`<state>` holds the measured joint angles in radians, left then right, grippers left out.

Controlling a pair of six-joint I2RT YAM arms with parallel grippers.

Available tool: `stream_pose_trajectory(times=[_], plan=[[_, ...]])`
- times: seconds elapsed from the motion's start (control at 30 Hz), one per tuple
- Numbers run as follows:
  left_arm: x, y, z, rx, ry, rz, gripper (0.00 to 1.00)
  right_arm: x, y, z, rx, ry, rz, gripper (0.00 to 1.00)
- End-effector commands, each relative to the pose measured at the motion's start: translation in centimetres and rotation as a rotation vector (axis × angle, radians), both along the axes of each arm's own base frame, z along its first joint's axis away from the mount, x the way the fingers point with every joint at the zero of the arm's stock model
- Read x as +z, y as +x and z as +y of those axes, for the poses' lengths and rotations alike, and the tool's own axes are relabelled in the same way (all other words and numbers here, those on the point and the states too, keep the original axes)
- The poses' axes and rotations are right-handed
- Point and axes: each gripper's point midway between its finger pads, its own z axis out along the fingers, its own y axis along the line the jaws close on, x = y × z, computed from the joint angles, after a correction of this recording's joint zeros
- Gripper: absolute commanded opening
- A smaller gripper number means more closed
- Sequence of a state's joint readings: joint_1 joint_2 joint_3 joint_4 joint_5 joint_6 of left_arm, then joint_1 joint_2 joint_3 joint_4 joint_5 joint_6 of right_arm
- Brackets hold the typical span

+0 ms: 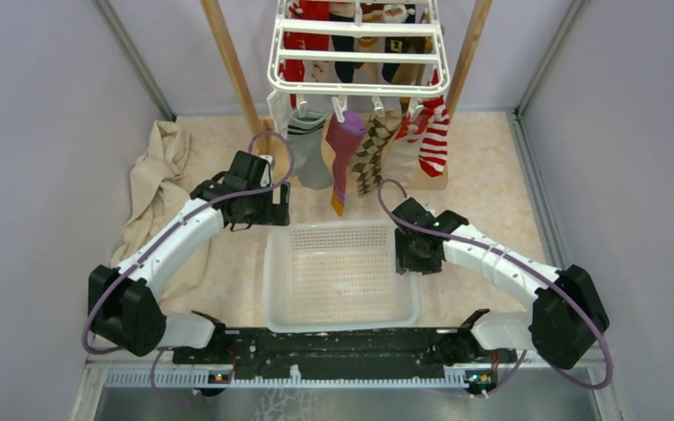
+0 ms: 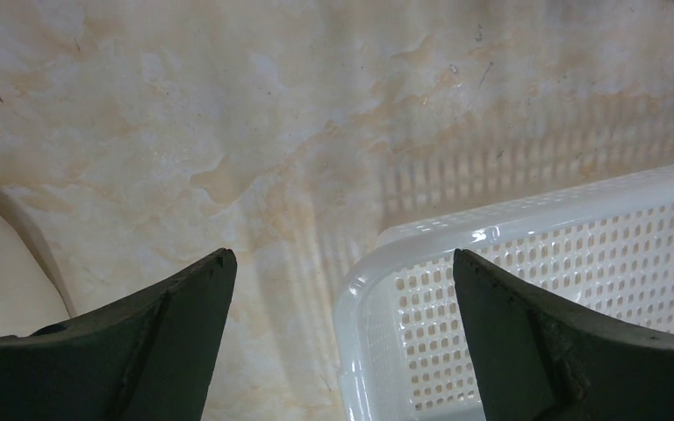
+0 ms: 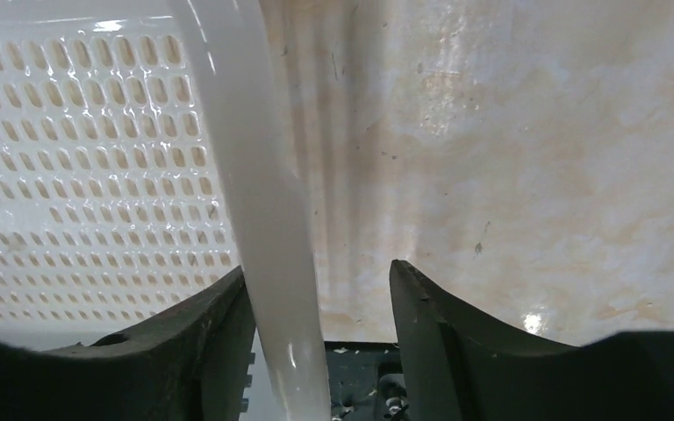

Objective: Remove the socks clipped to the hanger
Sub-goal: Adjust the bin at the center of the board, then move the clothesline to the center of the board.

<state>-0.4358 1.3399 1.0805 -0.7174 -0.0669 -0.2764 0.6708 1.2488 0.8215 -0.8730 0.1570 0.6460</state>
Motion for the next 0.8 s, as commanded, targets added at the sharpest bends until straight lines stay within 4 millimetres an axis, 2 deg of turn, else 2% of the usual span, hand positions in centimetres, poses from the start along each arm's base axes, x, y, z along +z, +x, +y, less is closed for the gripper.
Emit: stream_pose_trajectory(times=[0.0, 0.1, 0.17, 0.27, 0.37, 0.47, 0.57, 0.6, 0.67, 0.77], plan=[[1.9, 2.0, 0.1, 0.038, 0.01, -0.064, 0.99, 4.6, 2.2, 0.3, -0.005, 0.039, -0.134, 0.57], [3.5, 3.4, 0.6, 0.079, 0.024, -0.123, 0.99, 7.8, 3.7, 0.0, -0.046, 0.082, -0.222, 0.58], [4.7, 4.4, 1.2, 0.111, 0.037, -0.166, 0.99, 10.3, 5.4, -1.2, -0.121, 0.13, -0.309, 0.58], [6.1, 6.4, 2.1, 0.16, 0.039, -0.212, 0.99, 13.7, 8.7, -4.5, -0.266, 0.194, -0.443, 0.58], [5.5, 8.5, 3.3, 0.2, 0.0, -0.207, 0.99, 14.8, 11.8, -7.7, -0.384, 0.23, -0.516, 0.58], [4.0, 10.7, 4.9, 0.246, -0.026, -0.197, 0.99, 14.3, 14.9, -9.5, -0.47, 0.316, -0.551, 0.56], [1.9, 12.8, 5.7, 0.267, -0.034, -0.189, 0.99, 13.1, 17.8, -10.3, -0.505, 0.298, -0.569, 0.55], [1.1, 13.6, 5.9, 0.277, -0.026, -0.186, 0.99, 12.0, 18.7, -10.4, -0.508, 0.284, -0.548, 0.54], [-0.6, 14.8, 6.3, 0.292, -0.006, -0.16, 0.99, 10.9, 20.1, -10.8, -0.51, 0.253, -0.544, 0.53], [-2.1, 16.7, 6.7, 0.307, 0.009, -0.145, 0.99, 8.3, 22.1, -11.8, -0.509, 0.176, -0.524, 0.52]])
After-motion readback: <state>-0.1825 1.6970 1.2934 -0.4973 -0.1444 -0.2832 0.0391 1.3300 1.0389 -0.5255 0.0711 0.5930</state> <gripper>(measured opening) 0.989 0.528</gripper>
